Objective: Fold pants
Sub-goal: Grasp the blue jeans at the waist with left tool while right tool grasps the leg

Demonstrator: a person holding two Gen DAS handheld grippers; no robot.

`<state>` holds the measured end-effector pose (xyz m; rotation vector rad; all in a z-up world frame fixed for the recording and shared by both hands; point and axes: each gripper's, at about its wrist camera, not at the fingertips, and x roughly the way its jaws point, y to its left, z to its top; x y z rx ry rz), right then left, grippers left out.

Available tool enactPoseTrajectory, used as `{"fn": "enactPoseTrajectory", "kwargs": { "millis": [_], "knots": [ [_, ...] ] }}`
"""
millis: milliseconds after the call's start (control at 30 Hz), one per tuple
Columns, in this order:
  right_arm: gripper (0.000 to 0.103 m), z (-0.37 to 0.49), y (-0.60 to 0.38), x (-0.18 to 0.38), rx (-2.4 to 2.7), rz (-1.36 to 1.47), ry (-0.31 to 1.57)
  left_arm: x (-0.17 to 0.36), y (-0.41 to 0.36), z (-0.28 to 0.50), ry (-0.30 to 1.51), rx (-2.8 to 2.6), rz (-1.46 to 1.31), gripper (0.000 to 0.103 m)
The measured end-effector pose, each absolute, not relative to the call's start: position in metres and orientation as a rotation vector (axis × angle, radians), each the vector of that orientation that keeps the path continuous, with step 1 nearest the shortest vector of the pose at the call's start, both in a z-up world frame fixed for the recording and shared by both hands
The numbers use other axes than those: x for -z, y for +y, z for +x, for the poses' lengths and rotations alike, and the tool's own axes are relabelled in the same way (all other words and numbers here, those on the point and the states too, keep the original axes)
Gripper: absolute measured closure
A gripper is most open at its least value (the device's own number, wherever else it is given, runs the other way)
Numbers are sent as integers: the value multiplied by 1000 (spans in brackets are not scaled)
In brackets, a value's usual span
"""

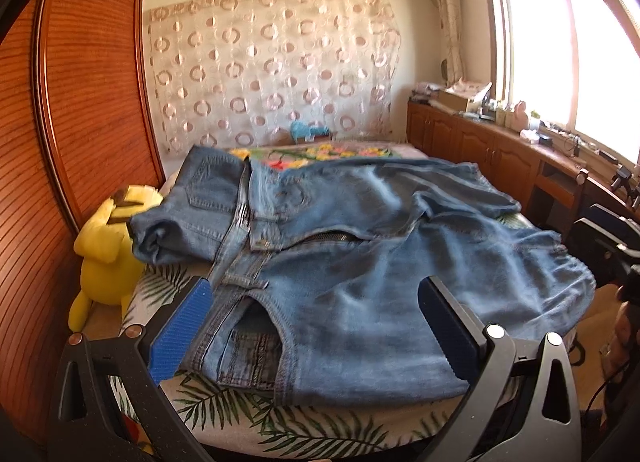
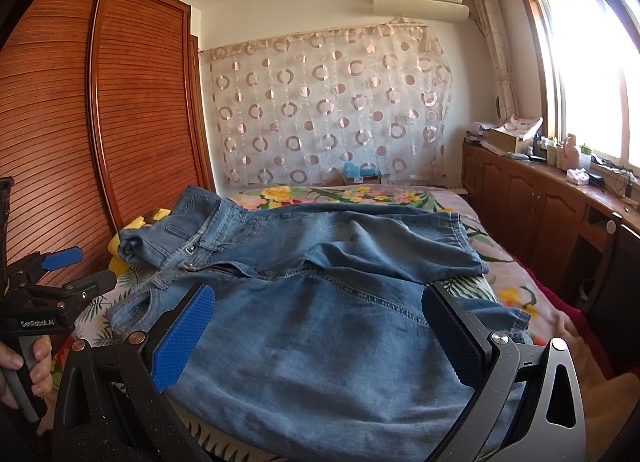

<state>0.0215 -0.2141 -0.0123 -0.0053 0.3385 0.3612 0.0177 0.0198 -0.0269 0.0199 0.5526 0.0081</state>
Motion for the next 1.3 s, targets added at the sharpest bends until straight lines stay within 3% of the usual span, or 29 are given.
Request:
{"fn": "enactPoseTrajectory", "kwargs": {
  "millis": [800,1033,1300],
  "knots": [
    [0,49,-250,31,-197,-36,465,86,110,22,671,-114,-54,0],
    [0,39,-252,30,-152,-37,514,107,123,20,730,-103,-100,27],
    [0,23,-254,25,-121,-52,545,127,124,22,784,-79,-146,30]
  ]
}}
